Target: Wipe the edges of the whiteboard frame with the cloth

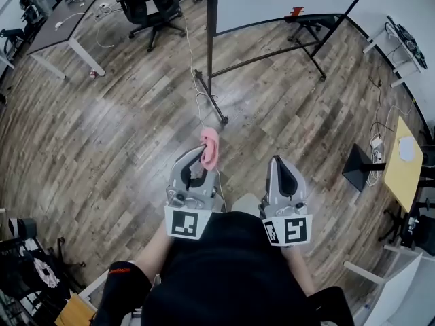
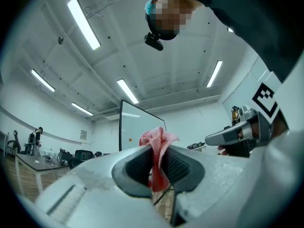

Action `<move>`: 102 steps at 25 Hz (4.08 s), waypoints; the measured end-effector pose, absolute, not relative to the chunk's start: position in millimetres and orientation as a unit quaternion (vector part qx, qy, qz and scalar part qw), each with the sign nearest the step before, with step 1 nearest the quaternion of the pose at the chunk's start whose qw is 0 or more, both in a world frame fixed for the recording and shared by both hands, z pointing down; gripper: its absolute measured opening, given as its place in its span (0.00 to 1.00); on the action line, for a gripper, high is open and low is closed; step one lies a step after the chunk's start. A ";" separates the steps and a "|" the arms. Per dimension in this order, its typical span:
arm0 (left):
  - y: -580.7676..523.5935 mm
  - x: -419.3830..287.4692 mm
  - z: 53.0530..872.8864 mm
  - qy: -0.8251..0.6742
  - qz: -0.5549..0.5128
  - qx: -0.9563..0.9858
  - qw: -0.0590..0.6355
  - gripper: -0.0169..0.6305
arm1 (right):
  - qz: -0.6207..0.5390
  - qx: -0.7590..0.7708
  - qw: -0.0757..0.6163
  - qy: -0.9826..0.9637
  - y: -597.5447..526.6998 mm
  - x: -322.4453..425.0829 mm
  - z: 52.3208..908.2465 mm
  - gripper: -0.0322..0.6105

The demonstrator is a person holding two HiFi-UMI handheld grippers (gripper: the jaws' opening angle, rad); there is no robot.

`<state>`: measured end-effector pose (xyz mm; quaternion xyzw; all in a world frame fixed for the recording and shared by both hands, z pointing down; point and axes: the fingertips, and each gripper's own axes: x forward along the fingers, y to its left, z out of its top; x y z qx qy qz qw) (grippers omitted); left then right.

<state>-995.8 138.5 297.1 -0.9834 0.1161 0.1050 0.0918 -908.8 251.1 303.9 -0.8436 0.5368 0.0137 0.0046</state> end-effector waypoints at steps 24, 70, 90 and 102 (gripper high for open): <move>77.5 -855.5 310.2 0.148 0.090 -0.981 0.085 0.10 | 0.000 -0.830 0.000 0.558 180.3 -754.6 316.7 0.05; -46.9 -526.3 357.7 0.282 0.036 -0.954 0.099 0.10 | -0.046 -0.741 -0.029 0.669 35.9 -416.2 351.0 0.05; -174.0 -521.8 486.3 0.411 -0.097 -0.906 0.012 0.10 | -0.042 -0.681 -0.064 0.728 -92.1 -364.2 362.7 0.05; -220.7 -527.7 544.2 0.450 -0.163 -0.878 0.019 0.10 | -0.057 -0.646 -0.073 0.758 -134.9 -355.8 374.1 0.05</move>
